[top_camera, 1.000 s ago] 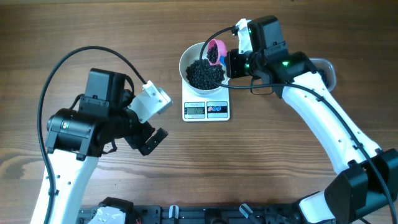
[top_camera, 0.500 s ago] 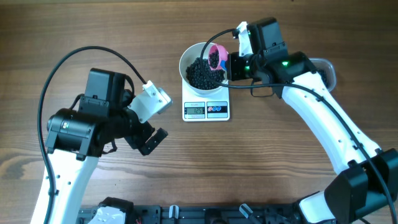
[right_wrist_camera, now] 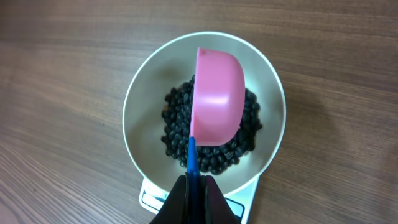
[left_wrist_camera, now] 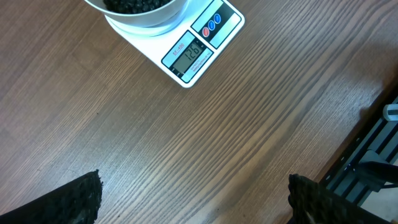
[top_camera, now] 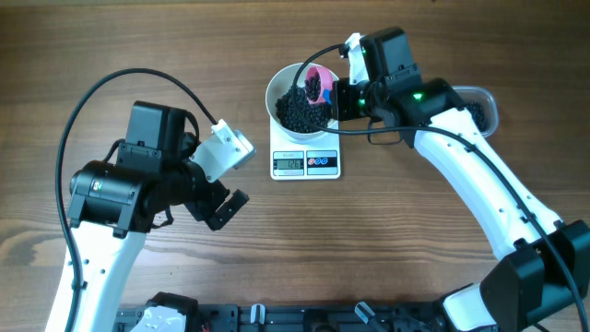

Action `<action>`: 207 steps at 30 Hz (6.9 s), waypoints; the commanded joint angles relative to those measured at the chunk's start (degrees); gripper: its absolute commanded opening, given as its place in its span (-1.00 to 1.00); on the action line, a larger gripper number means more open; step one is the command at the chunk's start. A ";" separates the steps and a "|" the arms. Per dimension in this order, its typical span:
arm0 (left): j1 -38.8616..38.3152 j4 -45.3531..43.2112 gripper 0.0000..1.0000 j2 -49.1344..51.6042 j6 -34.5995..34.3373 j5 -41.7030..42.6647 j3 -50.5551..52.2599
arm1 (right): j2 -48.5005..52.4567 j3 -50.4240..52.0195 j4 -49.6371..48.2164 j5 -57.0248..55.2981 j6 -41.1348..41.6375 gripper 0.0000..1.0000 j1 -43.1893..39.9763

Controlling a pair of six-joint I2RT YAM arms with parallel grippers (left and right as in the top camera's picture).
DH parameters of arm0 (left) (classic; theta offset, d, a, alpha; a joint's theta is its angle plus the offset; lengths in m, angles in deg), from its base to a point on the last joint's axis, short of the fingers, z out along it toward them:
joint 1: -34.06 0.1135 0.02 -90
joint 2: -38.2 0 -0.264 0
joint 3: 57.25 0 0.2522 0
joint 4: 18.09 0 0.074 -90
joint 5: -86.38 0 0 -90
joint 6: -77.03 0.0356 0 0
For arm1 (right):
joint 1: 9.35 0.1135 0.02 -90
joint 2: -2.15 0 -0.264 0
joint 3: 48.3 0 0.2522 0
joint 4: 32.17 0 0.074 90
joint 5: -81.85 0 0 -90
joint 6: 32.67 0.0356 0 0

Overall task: Scoop item into bowl and weigh 150g on scale
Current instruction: 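Tip the scoop and shake beans into the white bowl, then hold the pink scoop over the bowl and shake out remaining beans, then carry the scoop right and dip it into the bean tub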

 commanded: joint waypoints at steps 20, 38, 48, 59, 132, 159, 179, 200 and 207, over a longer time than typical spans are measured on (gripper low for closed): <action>0.31 -0.20 1.00 0.17 1.05 0.09 -0.33 | 0.11 -1.57 -0.48 -0.70 -0.24 -0.91 0.68; 0.31 -0.20 1.00 0.17 1.05 0.09 -0.33 | 2.47 -1.57 -4.15 -0.35 1.09 -0.91 1.73; 0.31 -0.20 1.00 0.17 1.05 0.09 -0.33 | 2.16 -1.57 -3.58 -4.59 2.62 -0.91 2.05; 0.31 -0.20 1.00 0.17 1.05 0.09 -0.33 | 3.19 -1.57 -4.28 -3.23 6.40 -0.91 2.60; 0.31 -0.20 1.00 0.17 1.05 0.09 -0.33 | 4.20 -6.69 -0.83 -14.10 -5.44 -0.91 7.04; 0.31 -0.20 1.00 0.17 1.07 0.09 -0.33 | 4.90 -7.74 3.04 -17.00 -15.63 -0.91 8.35; 0.31 -0.20 1.00 0.17 1.05 0.09 -0.33 | 4.92 -7.74 3.19 -20.09 -22.75 -0.91 10.40; 0.31 -0.20 1.00 0.17 1.05 0.09 -0.33 | -1.16 -7.78 1.22 -14.60 2.23 -0.91 5.25; 0.31 -0.17 1.00 0.17 1.05 0.09 -0.33 | -15.61 -7.78 10.36 -15.28 -1.51 -0.91 -8.55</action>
